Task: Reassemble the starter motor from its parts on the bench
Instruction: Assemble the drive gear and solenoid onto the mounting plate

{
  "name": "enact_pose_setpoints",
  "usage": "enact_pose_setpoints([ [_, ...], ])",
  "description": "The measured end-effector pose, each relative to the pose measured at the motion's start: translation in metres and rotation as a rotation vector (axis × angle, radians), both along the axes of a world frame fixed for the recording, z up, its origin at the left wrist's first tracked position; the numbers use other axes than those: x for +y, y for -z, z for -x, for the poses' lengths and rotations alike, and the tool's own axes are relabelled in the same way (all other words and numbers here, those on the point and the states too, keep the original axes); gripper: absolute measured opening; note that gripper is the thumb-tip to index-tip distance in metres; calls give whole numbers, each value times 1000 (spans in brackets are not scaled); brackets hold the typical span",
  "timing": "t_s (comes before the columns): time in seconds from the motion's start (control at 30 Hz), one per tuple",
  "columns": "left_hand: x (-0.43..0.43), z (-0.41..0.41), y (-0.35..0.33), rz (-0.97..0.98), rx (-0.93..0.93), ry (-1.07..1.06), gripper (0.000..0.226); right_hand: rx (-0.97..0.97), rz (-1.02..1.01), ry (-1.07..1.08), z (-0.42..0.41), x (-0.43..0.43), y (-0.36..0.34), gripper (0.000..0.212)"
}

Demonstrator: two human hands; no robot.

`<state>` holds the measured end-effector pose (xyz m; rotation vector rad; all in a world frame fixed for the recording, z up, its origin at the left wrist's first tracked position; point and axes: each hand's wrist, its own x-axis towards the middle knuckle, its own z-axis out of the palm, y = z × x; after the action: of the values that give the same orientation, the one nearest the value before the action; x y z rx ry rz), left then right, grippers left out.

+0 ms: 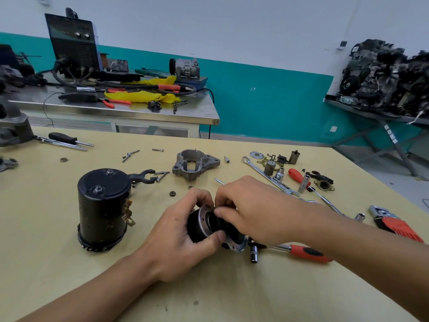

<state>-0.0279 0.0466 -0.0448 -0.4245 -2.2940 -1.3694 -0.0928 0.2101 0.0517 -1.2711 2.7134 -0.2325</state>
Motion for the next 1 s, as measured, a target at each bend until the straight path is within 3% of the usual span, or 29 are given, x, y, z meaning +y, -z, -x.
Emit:
enact_pose_setpoints([
  [0.23,1,0,2,-28,10,-20,37,5,38,-13,2,-3,-1,16],
  [0.77,3,-1,-1,-100,-27,-7,40,103,-146,-44,-5,-7,5,28],
  [1.0,2,0,-5,-191,-93,48,40,21,-91,-31,0,-7,3,31],
])
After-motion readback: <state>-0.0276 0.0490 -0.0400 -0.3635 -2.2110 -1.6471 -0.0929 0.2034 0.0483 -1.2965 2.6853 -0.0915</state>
